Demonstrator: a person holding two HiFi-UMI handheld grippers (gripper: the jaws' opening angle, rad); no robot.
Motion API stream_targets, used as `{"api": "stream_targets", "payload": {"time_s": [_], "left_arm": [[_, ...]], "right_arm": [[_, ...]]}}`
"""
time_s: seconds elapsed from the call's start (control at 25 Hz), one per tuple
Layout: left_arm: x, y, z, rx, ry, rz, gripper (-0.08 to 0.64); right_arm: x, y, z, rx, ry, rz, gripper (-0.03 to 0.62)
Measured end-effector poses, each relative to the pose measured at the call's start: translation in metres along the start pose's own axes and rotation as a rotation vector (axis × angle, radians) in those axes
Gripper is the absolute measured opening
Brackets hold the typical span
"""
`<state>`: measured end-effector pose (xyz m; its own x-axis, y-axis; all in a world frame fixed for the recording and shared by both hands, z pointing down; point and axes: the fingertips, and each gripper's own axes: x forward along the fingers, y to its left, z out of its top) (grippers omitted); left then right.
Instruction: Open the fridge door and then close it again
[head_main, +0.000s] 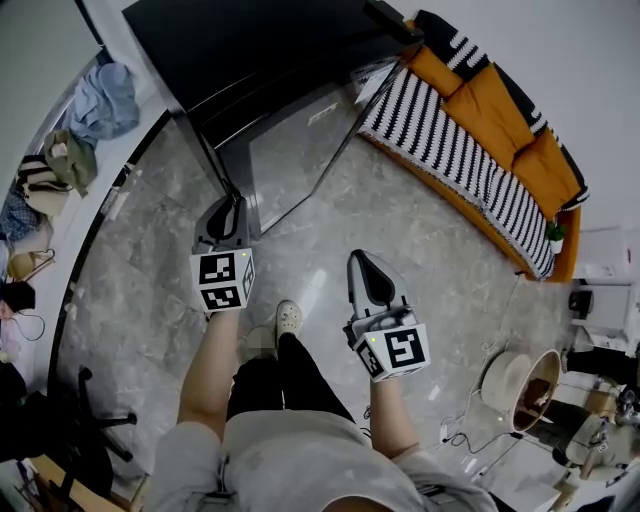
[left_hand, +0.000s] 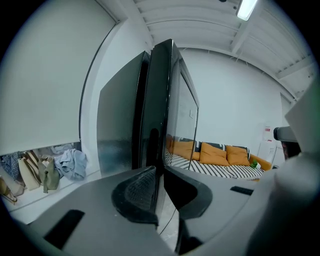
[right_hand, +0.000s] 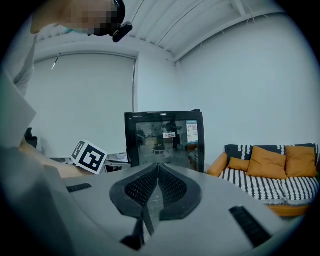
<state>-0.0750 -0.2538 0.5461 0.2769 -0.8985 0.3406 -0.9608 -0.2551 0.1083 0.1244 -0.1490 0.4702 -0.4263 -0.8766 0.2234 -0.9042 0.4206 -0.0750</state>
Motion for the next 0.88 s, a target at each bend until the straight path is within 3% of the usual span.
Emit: {"api": "stream_targets", "payload": {"time_s": [0.32, 0.56, 0.88], "left_arm": [[0.008, 0.011, 0.004, 0.010, 0.001, 0.011, 0.048], [0.007, 0.013, 0.002, 0.013, 0.003, -0.022, 0.049], [-0.026, 0.016, 0.010, 0.049, -0.007, -0.042, 0.015]], "right_arm": [[0.012, 0.001, 0.001, -0.002, 0.009, 0.015, 0.017], [0.019, 0.008, 0.004, -0.005, 0.003, 0.032, 0.017], [0.026, 0.028, 0.017, -0.013, -0.022, 0.077, 0.017]]}}
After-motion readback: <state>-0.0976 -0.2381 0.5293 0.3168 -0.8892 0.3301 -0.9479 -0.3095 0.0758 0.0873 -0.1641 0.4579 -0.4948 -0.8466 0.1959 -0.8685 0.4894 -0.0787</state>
